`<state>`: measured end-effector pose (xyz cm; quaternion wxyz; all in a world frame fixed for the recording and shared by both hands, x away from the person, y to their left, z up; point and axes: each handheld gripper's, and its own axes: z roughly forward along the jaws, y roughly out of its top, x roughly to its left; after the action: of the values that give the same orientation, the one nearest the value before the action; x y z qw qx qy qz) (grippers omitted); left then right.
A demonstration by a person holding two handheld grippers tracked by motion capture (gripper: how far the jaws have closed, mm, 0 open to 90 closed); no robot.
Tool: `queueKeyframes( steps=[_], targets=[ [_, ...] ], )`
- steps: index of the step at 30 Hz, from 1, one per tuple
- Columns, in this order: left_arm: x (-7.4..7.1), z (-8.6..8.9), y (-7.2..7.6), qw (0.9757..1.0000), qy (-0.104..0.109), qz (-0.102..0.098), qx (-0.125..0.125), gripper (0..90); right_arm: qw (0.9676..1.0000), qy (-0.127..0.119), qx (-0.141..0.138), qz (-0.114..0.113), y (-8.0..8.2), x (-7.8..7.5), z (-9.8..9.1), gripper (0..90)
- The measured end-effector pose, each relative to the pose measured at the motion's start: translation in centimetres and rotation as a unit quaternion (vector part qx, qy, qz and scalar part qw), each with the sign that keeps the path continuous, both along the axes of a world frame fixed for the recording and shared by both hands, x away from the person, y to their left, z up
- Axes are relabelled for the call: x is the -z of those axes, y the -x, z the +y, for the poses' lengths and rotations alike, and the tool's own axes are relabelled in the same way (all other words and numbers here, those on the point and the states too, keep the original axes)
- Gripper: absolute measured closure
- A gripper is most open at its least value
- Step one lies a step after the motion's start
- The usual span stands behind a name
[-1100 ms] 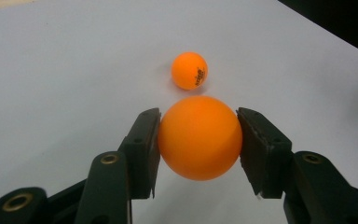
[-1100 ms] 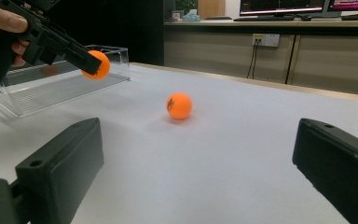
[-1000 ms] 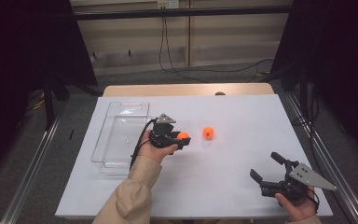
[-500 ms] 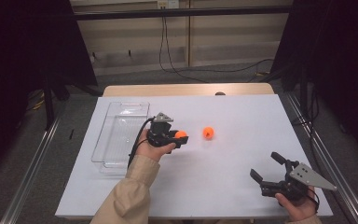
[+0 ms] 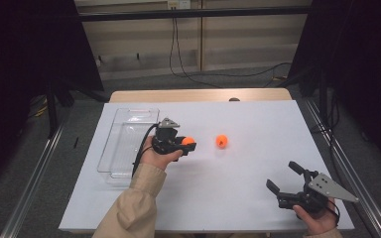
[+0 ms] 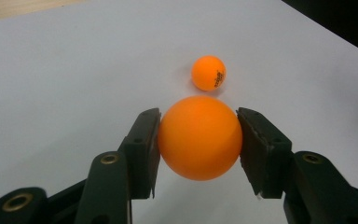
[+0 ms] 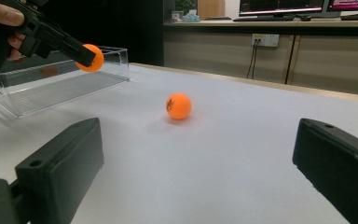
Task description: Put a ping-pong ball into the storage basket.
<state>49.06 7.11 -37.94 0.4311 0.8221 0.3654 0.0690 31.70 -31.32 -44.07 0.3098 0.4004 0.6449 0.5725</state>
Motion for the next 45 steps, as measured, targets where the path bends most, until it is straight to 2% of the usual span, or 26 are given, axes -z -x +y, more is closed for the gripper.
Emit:
queueKeyframes(
  steps=[2,3,4,6,7,9,10,14,15,16,17,19,21,22,24,33,34,35,36,37,41,42,45],
  targets=[
    [0.0,0.1,0.0,1.0000,0.000,0.000,0.000,51.2,1.0000,-0.001,0.000,0.000,0.0,0.0,0.0,1.2],
    [-0.1,0.2,-0.1,1.0000,-0.007,-0.004,0.005,51.2,1.0000,0.000,0.000,0.001,0.0,0.0,0.0,1.2],
    [-0.1,0.2,-0.1,1.0000,-0.001,0.001,-0.001,51.2,1.0000,0.000,0.000,0.001,0.0,0.0,0.0,1.2],
    [-0.1,0.4,-0.2,1.0000,-0.005,-0.003,0.004,51.2,1.0000,-0.001,0.001,0.000,0.0,0.0,0.0,1.2],
    [-0.1,0.4,-0.1,1.0000,-0.002,-0.003,-0.004,51.2,1.0000,0.000,0.001,-0.001,0.0,0.0,0.0,1.2],
    [-0.1,0.4,-0.1,1.0000,0.001,-0.002,-0.004,51.2,1.0000,-0.001,0.001,0.000,0.0,0.0,0.0,1.2],
    [-0.1,0.5,-0.1,1.0000,-0.004,-0.001,-0.006,51.2,1.0000,0.000,0.001,-0.001,0.0,0.0,0.0,1.2],
    [-0.1,0.7,-0.1,1.0000,0.001,-0.001,-0.005,51.2,1.0000,0.000,0.001,-0.001,-0.1,0.0,-0.1,1.2],
    [-0.2,0.8,-0.2,1.0000,-0.005,-0.002,0.000,51.2,1.0000,0.000,0.001,-0.001,-0.1,0.0,-0.1,1.2],
    [-0.2,0.9,-0.1,1.0000,-0.008,-0.002,-0.002,51.2,1.0000,0.000,0.001,-0.001,-0.1,0.0,-0.1,1.2],
    [-0.3,0.8,-0.1,1.0000,-0.002,-0.002,-0.009,51.2,1.0000,0.000,0.002,0.000,-0.1,0.1,-0.1,1.2],
    [-0.3,1.0,-0.1,1.0000,-0.001,-0.002,-0.007,51.2,1.0000,-0.001,0.001,-0.001,-0.1,0.1,0.0,1.2],
    [-0.4,1.2,-0.2,0.9999,-0.008,-0.004,-0.010,51.2,1.0000,0.000,0.001,-0.001,-0.1,0.0,-0.1,1.2],
    [-0.4,1.2,-0.2,0.9999,-0.002,-0.002,-0.013,51.2,1.0000,-0.001,0.001,-0.002,-0.1,0.0,-0.1,1.2],
    [-0.4,1.3,-0.1,0.9999,-0.010,-0.001,-0.010,51.2,1.0000,-0.001,0.001,0.000,-0.1,0.1,-0.1,1.2],
    [-0.6,1.4,-0.2,0.9999,-0.007,0.000,-0.014,51.2,1.0000,-0.002,0.004,0.000,0.0,0.0,-0.1,1.2],
    [-0.6,1.6,-0.2,0.9998,-0.016,-0.001,-0.008,51.2,1.0000,-0.002,0.004,0.000,0.0,0.0,-0.1,1.2],
    [-0.6,1.4,-0.1,0.9998,-0.001,0.001,-0.021,51.2,1.0000,-0.002,0.003,0.000,0.0,0.0,-0.1,1.2],
    [-0.6,1.4,-0.1,0.9998,-0.001,0.001,-0.021,51.2,1.0000,-0.002,0.004,0.000,0.0,0.0,-0.1,1.2],
    [-0.7,1.6,-0.2,0.9999,-0.014,0.000,-0.010,51.2,1.0000,-0.003,0.004,0.000,0.0,0.0,-0.1,1.2],
    [-0.7,1.6,-0.2,0.9997,-0.001,0.003,-0.023,51.2,1.0000,-0.003,0.004,0.000,0.0,0.0,-0.1,1.2],
    [-0.8,1.9,-0.3,0.9998,-0.018,0.001,-0.011,51.2,1.0000,-0.003,0.004,0.000,0.0,0.0,-0.1,1.2],
    [-0.8,1.9,-0.2,0.9997,-0.009,0.001,-0.021,51.2,1.0000,-0.002,0.004,-0.001,0.0,0.0,-0.1,1.2]
  ],
)
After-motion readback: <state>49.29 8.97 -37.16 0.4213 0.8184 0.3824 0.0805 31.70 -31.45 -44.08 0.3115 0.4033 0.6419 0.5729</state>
